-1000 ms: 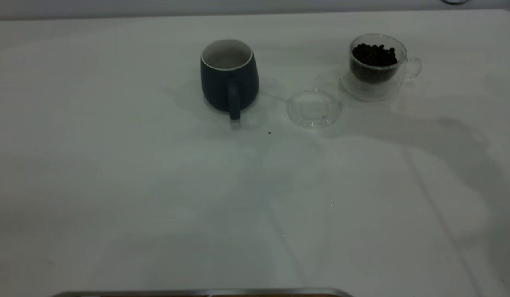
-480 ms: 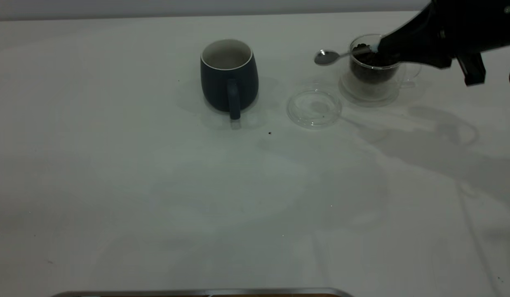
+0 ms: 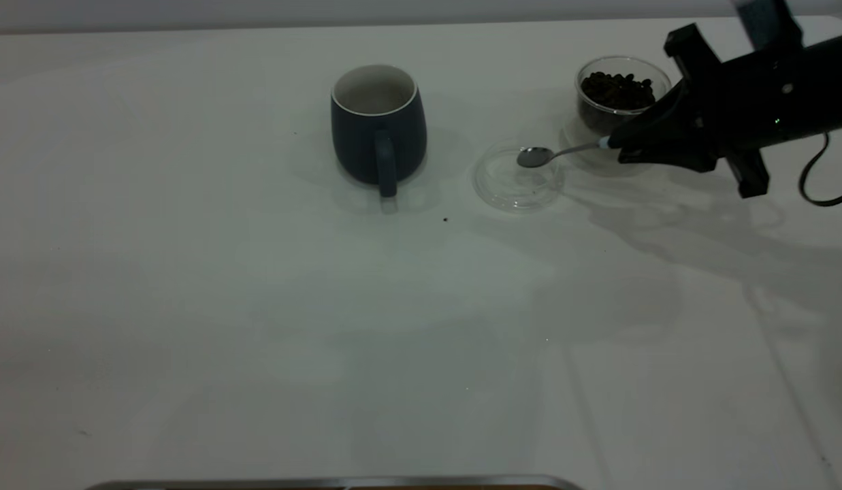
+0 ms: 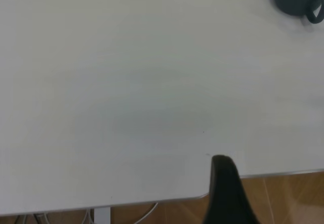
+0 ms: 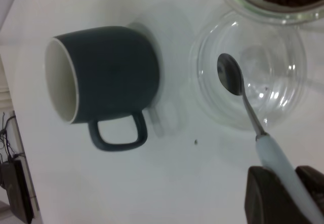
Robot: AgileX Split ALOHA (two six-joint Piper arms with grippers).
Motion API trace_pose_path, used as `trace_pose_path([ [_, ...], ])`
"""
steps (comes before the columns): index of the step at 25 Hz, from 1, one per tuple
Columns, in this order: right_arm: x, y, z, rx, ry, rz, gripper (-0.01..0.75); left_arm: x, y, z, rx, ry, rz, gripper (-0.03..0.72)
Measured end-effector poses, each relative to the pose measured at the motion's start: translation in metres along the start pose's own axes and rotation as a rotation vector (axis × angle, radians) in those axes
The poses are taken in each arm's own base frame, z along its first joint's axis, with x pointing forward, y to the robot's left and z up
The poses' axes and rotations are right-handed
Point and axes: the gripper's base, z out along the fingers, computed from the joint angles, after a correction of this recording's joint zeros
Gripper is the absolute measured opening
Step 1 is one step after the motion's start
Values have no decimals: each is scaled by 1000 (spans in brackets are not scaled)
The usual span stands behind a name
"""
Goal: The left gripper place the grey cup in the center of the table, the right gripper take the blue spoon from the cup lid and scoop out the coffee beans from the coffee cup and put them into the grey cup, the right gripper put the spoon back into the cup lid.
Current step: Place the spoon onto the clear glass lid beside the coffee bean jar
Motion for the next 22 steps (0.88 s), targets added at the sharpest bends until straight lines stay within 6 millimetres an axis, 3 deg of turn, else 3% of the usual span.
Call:
trace_pose_path([
  [8, -12, -10, 21, -49, 18, -32, 104, 0, 0, 0, 0, 0, 0, 530],
  [15, -14, -14, 29, -55, 24, -55, 117, 0, 0, 0, 0, 0, 0, 530],
  [19, -14, -13, 29, -68, 26, -85, 208, 0, 0, 0, 0, 0, 0, 530],
  [22, -13, -12, 29, -78, 28, -107, 350, 0, 0, 0, 0, 0, 0, 530],
])
